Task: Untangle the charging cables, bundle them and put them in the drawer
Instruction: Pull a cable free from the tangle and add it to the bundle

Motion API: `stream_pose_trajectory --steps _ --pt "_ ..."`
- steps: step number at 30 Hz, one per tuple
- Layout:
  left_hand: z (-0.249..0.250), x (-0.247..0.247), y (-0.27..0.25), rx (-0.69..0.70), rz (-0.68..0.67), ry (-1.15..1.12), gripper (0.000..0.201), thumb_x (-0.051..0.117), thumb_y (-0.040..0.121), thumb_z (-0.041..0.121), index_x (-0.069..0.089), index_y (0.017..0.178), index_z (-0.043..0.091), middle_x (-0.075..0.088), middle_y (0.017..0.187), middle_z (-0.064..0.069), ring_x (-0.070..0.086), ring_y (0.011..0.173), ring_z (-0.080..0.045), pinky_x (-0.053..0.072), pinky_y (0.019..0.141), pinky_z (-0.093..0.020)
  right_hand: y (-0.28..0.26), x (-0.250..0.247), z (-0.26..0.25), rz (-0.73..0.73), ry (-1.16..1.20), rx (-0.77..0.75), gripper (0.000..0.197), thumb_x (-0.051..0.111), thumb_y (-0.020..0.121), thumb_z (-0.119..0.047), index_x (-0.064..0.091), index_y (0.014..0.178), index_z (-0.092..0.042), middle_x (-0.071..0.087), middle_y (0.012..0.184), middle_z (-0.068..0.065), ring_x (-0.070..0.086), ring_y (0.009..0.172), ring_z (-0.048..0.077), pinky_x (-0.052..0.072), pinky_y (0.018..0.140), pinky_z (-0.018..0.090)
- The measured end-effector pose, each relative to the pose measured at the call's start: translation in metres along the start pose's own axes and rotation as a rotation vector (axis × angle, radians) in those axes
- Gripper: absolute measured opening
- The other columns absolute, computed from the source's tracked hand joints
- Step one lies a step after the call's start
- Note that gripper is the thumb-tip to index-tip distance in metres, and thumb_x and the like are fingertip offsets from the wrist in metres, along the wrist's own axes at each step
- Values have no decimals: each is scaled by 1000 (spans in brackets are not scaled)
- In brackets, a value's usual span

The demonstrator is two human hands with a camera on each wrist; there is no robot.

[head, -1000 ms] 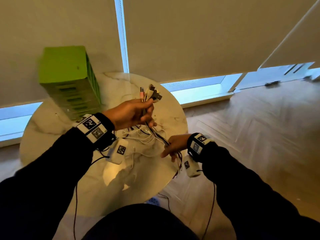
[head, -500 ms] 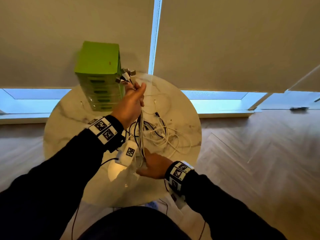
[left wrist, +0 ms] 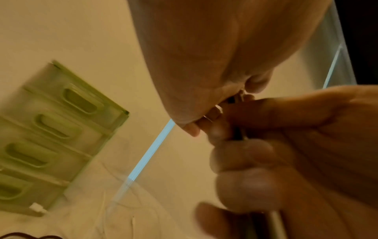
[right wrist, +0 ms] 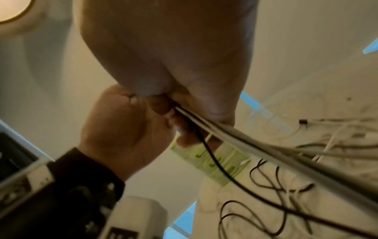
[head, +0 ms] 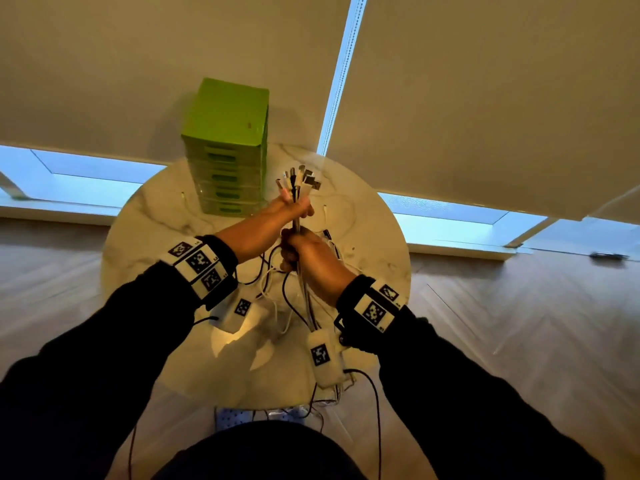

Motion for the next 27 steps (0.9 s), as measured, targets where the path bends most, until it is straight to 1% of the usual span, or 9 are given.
stream_pose_trajectory --steps 4,8,11,14,16,19,21,24,27 --pt "-18 -19 -32 81 -63 -352 62 63 80 70 59 121 23 62 123 -2 59 114 -15 47 101 -37 -4 27 -35 -59 383 11 18 37 99 -9 49 86 -10 28 59 -5 28 45 6 32 48 23" --pt "-67 5 -78 -125 -299 -326 45 70 87 20 57 130 12 63 133 -2 55 128 -14 45 104 -25 -8 64 -67 -270 497 56 29 38 96 -14 34 67 -17 22 57 -4 22 49 11 33 58 26" --pt "-82 2 -105 -179 -406 -135 21 59 99 10 76 94 22 74 98 3 69 102 -10 48 92 -20 -11 99 -89 -421 447 67 27 36 94 -16 32 68 -18 28 56 -2 27 53 16 35 68 34" --pt "-104 -62 -128 -298 -177 -2 31 65 96 27 59 77 3 57 75 -16 67 76 -22 53 75 -24 -14 131 -102 -534 285 81 30 31 97 -16 35 67 -16 46 58 7 54 67 29 44 84 42" --pt "-114 -126 -148 -307 112 145 39 71 89 37 58 78 2 52 70 -13 58 69 -21 51 67 -30 -19 148 -105 -594 205 57 29 30 97 -13 43 71 -10 63 67 14 64 93 39 45 98 44" --pt "-105 -205 -197 -219 601 512 43 65 82 50 42 62 19 44 60 3 39 56 -14 31 55 -30 -29 186 -96 -640 206 7 38 32 94 -6 50 115 21 70 69 16 58 111 49 39 112 47" --pt "-105 -225 -218 -165 816 685 38 57 92 39 38 63 24 46 60 5 43 56 -19 30 53 -31 -37 206 -89 -654 239 -12 32 33 94 -4 50 92 23 66 66 16 61 112 45 39 111 45" --pt "-143 -214 -231 -230 833 780 30 52 100 31 42 74 21 53 67 -3 51 63 -32 38 55 -37 -36 223 -81 -630 229 -27 31 31 95 -4 39 65 -12 53 57 11 68 94 34 47 101 41" --pt "-192 -163 -224 -277 618 689 23 54 101 30 47 84 17 53 75 0 56 69 -33 40 60 -36 -18 219 -60 -508 228 -20 30 36 92 -11 34 63 -16 30 52 2 50 61 27 47 89 42"
Point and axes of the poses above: each hand's wrist, its own y-axis towards the middle knuckle, its own x-axis out of the palm, z = x × y, the point moved 6 cm from there along y, towards the middle knuckle
